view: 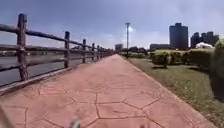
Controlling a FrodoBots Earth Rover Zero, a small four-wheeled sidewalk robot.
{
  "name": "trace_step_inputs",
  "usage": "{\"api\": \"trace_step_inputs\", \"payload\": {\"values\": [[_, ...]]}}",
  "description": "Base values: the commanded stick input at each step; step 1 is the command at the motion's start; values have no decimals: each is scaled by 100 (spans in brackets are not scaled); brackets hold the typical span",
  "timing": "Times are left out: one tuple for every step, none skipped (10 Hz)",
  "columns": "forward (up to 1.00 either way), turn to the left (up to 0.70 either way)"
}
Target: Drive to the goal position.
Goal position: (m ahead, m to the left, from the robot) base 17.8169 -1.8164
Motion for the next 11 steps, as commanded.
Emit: {"api": "trace_step_inputs", "payload": {"values": [[70, 0], [70, -7], [70, -22], [70, -35], [70, -35], [70, -35], [70, -35], [70, -35], [70, -35], [70, 0], [70, 0]]}}
